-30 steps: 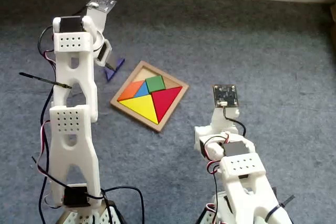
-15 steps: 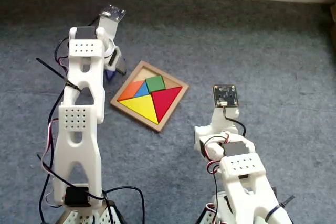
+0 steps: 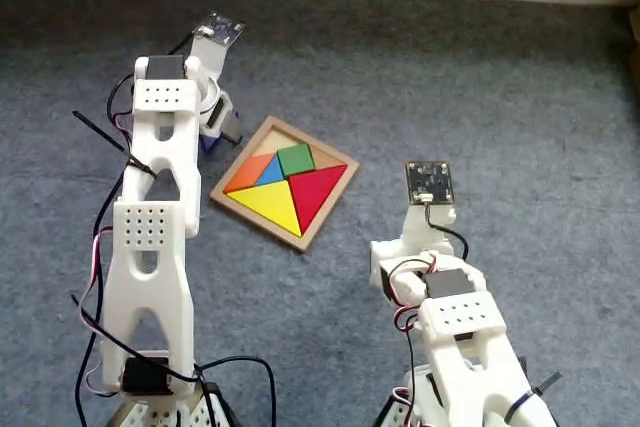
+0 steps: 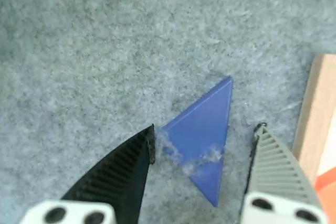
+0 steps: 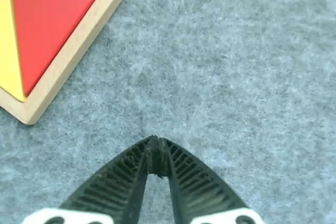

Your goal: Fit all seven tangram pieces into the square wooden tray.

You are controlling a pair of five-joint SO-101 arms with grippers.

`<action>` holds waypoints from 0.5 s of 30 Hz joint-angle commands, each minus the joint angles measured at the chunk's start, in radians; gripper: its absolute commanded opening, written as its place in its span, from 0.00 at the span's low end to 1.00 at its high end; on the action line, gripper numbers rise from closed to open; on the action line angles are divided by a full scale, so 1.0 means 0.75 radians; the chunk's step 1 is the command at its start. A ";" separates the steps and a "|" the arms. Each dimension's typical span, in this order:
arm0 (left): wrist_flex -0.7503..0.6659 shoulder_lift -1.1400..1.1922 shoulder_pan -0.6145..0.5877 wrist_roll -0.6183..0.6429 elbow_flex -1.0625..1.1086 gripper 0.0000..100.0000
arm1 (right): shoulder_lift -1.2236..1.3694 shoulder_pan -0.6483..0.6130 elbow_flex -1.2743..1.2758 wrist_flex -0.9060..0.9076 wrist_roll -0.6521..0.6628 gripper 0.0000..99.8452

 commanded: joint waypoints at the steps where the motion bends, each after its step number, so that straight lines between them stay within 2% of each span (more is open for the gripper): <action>1: -0.008 -0.003 0.038 -0.043 0.001 0.26 | -0.024 0.015 -0.011 -0.028 0.012 0.01; 5: 0.070 -0.007 0.038 -0.047 -0.001 0.21 | -0.026 0.015 -0.011 -0.028 0.012 0.01; 10: 0.192 -0.007 0.038 -0.180 -0.001 0.20 | -0.028 0.015 -0.011 -0.028 0.012 0.01; 15: 0.331 -0.013 0.034 -0.186 -0.091 0.20 | -0.028 0.015 -0.011 -0.028 0.012 0.01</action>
